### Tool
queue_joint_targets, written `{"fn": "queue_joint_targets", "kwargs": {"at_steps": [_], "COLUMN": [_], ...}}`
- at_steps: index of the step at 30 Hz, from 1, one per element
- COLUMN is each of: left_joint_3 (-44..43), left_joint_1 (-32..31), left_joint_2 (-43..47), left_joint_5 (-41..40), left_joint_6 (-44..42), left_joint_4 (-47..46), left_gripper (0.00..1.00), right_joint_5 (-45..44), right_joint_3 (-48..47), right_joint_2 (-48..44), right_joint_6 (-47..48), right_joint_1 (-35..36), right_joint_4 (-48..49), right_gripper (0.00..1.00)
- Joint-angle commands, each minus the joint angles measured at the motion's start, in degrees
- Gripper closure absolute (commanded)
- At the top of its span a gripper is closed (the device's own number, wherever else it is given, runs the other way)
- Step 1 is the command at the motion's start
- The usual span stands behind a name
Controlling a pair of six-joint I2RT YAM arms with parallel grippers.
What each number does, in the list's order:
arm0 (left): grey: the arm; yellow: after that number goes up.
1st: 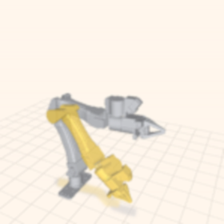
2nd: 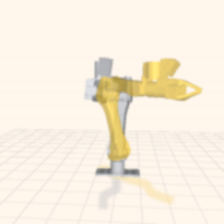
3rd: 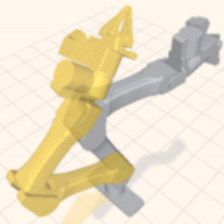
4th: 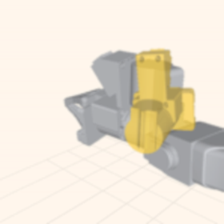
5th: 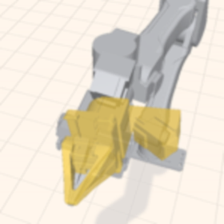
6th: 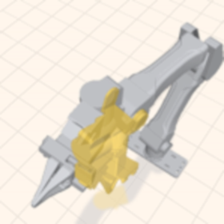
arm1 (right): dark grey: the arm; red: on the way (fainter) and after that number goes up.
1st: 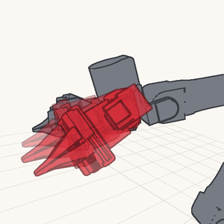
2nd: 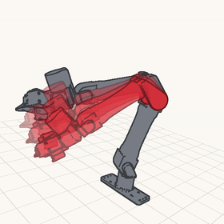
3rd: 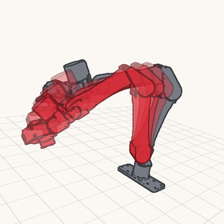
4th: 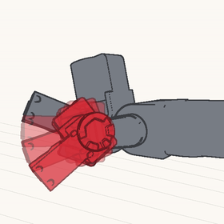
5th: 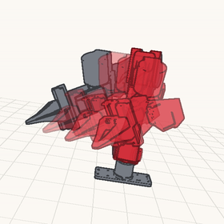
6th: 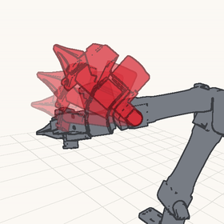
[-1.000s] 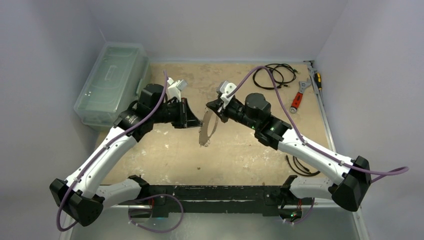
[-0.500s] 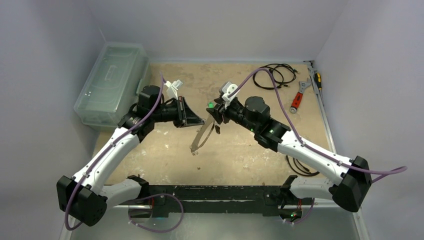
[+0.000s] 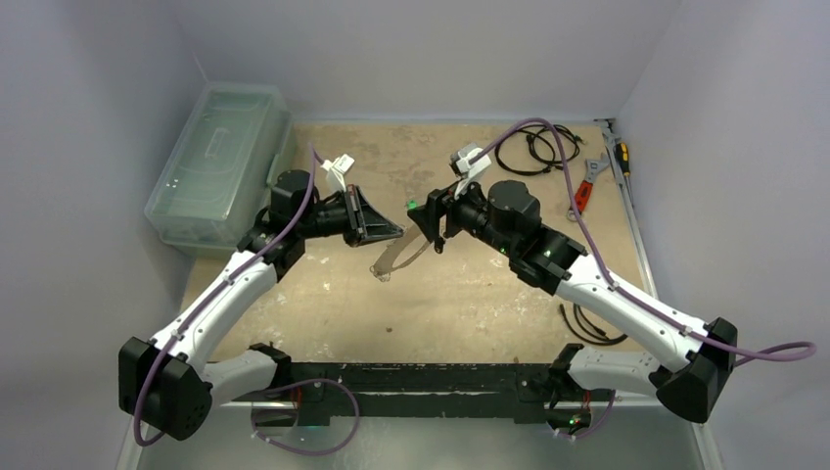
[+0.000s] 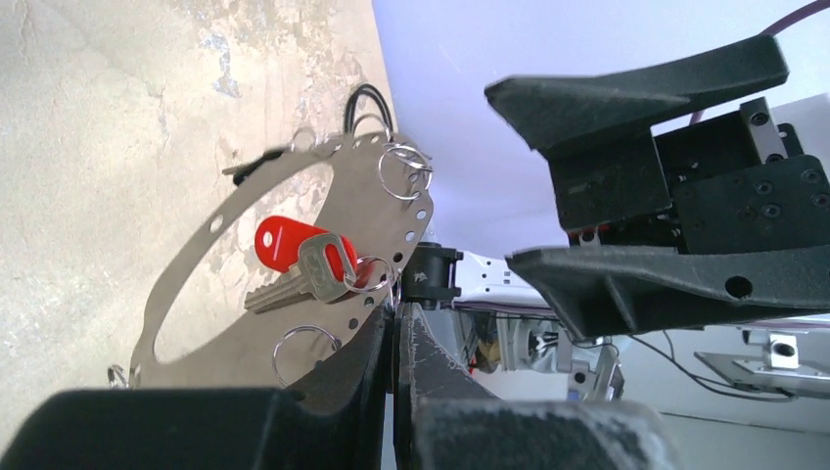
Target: Put the keys on the keyring
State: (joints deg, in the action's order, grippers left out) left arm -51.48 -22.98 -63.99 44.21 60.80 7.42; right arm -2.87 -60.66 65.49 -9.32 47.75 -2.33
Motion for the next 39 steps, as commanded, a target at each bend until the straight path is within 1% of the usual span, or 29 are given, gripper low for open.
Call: {"fn": "queue_joint_targets", "kwargs": {"at_steps": [1, 3, 5, 11, 16, 21, 24, 30, 34, 39], "left_joint_3": [2.0, 3.3, 4.5, 8.3, 10.7, 14.1, 16.1, 20.0, 22.0, 25.5], "left_joint_1": [0.9, 1.4, 1.8, 2.8, 3.0, 3.3, 3.4, 3.5, 3.6, 3.6], "left_joint_2": [-0.2, -0.7, -1.4, -3.1, -3.8, -3.3, -3.2, -4.0, -4.7, -7.5], "left_joint_5": [0.4, -0.3, -1.0, -2.7, -3.5, -3.9, -4.4, -4.6, -4.7, -3.5], "left_joint_6": [4.5, 5.7, 6.6, 10.3, 12.0, 14.1, 14.1, 15.0, 14.4, 16.7], "left_joint_4": [-9.8, -11.7, -13.1, -19.1, -21.7, -23.9, -24.3, -27.6, -27.9, -32.9], "left_gripper": [1.0, 1.0, 1.0, 1.0, 1.0, 1.0, 1.0, 1.0, 1.0, 1.0], "right_joint_5": [6.5, 12.6, 16.2, 16.1, 20.3, 22.4, 23.5, 24.7, 29.3, 33.1], "right_joint_3": [-3.4, -3.0, -2.5, 1.9, 8.2, 13.5, 15.2, 18.6, 18.7, 13.8], "right_joint_2": [1.0, 2.0, 2.5, 0.6, 1.8, 5.8, 7.9, 13.5, 19.9, 26.6], "right_joint_6": [-13.2, -17.6, -21.1, -28.1, -35.9, -43.9, -45.5, -48.0, -51.3, -49.2], "right_joint_1": [-1.8, -3.0, -3.6, -4.8, -5.7, -6.2, -6.6, -8.9, -11.6, -12.0], "right_joint_4": [-7.0, -7.2, -7.4, -5.3, 5.8, 15.8, 18.8, 28.9, 37.0, 37.3], "right_gripper": [0.33, 0.34, 0.37, 0.41, 0.38, 0.42, 0.41, 0.42, 0.44, 0.43]}}
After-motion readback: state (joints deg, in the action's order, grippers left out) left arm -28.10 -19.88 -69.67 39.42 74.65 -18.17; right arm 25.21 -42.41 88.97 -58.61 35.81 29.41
